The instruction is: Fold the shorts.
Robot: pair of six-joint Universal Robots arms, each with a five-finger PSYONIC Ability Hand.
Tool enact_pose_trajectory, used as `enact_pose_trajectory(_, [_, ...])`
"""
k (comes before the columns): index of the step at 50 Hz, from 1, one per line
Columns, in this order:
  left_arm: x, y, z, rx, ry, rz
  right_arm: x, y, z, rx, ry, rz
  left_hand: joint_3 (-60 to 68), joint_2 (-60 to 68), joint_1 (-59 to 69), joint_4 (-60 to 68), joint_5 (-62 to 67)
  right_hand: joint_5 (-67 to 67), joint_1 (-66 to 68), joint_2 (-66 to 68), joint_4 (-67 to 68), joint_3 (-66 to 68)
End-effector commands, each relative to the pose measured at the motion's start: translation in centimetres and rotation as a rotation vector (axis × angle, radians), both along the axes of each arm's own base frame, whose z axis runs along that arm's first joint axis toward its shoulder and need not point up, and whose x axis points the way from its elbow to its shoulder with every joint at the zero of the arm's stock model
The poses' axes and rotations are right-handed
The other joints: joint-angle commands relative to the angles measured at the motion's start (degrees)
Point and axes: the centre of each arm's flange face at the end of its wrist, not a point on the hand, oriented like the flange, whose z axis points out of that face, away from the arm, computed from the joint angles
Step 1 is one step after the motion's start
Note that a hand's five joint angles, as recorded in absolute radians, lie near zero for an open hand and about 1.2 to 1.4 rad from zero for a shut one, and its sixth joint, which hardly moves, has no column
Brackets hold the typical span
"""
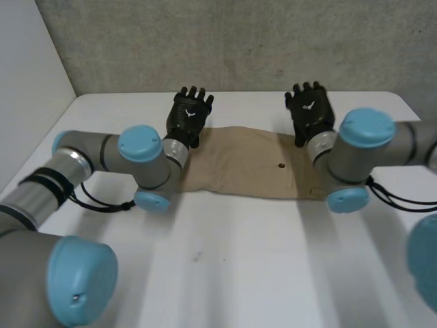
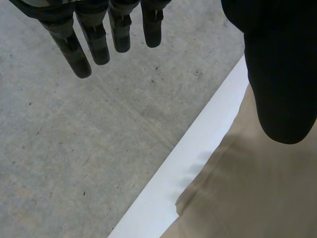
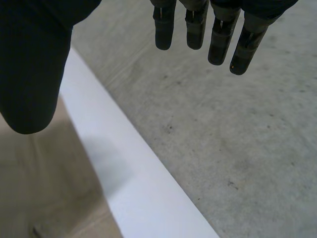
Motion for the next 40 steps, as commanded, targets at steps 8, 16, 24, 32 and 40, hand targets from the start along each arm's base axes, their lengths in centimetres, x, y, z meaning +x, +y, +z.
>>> enact_pose_trajectory(8, [6.7,7.4,4.9,0.347,0.132,0.073,-6.1,6.3,0.4,0.353,-0.07,-0.057,-2.6,-1.7,-1.1,-1.8,-2.6,-4.4,-2.0,-3.1,-3.8,-2.2])
enact_pose_trajectory(16, [9.6,7.6,3.1,0.428,0.118,0.145,-6.6,6.0,-3.8,0.433,-0.043,-0.078,-2.6,-1.7,-1.1,-1.8,-2.6,15.2,17.5,16.5,15.8,17.3])
enact_pose_trajectory(24, [10.5,8.8,2.4,0.47,0.108,0.159,-7.1,5.0,-5.2,0.415,-0.048,-0.096,-2.6,-1.7,-1.1,-1.8,-2.6,33.9,36.2,35.1,34.4,36.0])
enact_pose_trajectory(32, [10.2,9.2,2.6,0.468,0.107,0.148,-8.2,3.9,-4.4,0.373,-0.054,-0.128,-2.6,-1.7,-1.1,-1.8,-2.6,65.6,68.0,66.9,66.2,67.8])
enact_pose_trajectory(40, [10.2,9.5,3.6,0.451,0.115,0.14,-10.0,3.4,-0.4,0.286,0.048,-0.162,-2.6,-1.7,-1.1,-1.8,-2.6,65.6,68.0,66.9,66.2,67.8])
